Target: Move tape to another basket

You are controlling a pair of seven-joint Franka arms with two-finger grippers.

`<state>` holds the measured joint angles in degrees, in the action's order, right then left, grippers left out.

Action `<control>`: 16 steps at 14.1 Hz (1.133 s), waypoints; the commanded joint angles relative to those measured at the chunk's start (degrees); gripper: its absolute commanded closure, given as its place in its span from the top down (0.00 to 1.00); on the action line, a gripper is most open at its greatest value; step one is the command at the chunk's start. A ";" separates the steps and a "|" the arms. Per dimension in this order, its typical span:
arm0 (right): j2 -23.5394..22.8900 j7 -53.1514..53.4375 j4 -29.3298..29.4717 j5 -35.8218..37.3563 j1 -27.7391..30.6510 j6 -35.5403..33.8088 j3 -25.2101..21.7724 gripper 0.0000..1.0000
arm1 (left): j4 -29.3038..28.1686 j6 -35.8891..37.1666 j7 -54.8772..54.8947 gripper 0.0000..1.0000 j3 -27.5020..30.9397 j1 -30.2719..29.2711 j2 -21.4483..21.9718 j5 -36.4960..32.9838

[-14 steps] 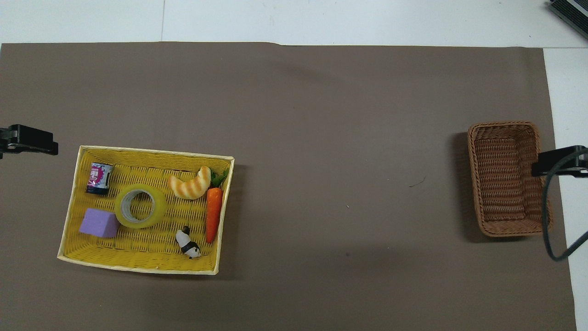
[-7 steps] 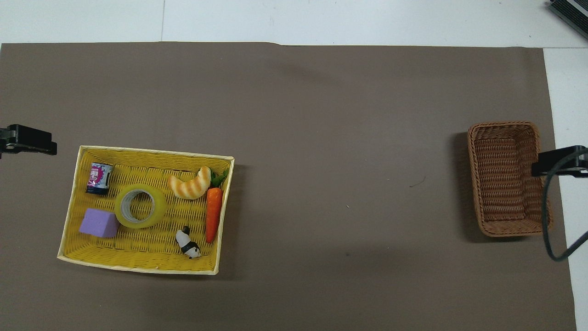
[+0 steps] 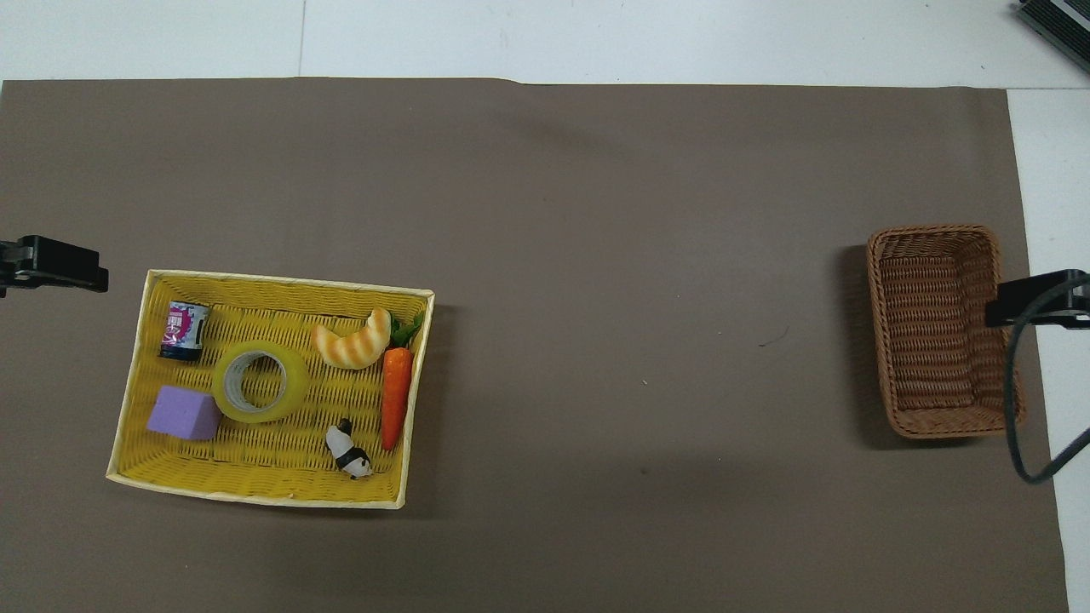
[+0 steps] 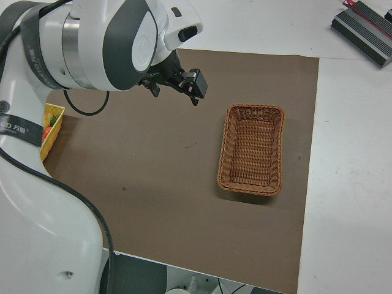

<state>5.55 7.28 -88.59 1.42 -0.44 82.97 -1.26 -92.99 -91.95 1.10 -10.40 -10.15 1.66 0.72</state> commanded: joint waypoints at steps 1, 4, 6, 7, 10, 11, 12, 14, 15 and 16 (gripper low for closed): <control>1.13 0.37 -0.88 -0.54 0.44 -0.96 0.12 1.00 | -2.72 0.28 2.85 1.00 0.03 -0.13 1.42 0.33; 1.13 0.46 -0.53 -0.54 -0.17 -0.97 0.64 1.00 | -4.74 0.20 7.23 1.00 0.03 -0.04 1.94 0.42; 1.13 0.46 -0.44 -0.54 -0.26 -0.79 0.73 1.00 | -5.89 0.11 12.93 1.00 0.03 -0.22 2.12 1.03; 1.13 0.54 -0.35 -0.54 -0.26 -0.79 0.73 1.00 | -6.93 0.02 15.48 1.00 0.03 -0.22 2.12 1.03; 1.04 0.54 -0.35 -0.54 -0.17 -0.79 0.64 1.00 | -10.97 -0.86 24.18 1.00 0.12 -0.48 3.87 1.03; 1.04 0.54 -0.35 -0.54 -0.08 -0.79 0.56 1.00 | -12.38 -1.38 27.86 1.00 0.12 -0.65 4.40 1.12; 1.04 0.54 -0.35 -0.54 -0.08 -0.62 0.55 1.00 | -14.13 -2.00 30.86 1.00 0.12 -1.00 4.49 1.12; 1.04 0.63 -0.35 -0.54 0.00 -0.61 0.47 1.00 | -16.87 -4.54 33.95 1.00 0.12 -1.01 4.84 1.12; 1.04 0.63 -0.44 -0.54 0.09 -0.61 0.47 1.00 | -17.92 -5.86 34.66 1.00 0.12 -1.01 4.84 1.12; 1.04 0.46 -0.44 -0.54 0.09 -0.61 0.47 1.00 | -19.32 -7.35 34.76 1.00 0.12 -0.83 4.67 1.12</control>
<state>5.90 7.28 -88.57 1.42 -0.85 82.97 -0.86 -107.70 -95.60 33.57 -10.13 -10.33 4.13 1.02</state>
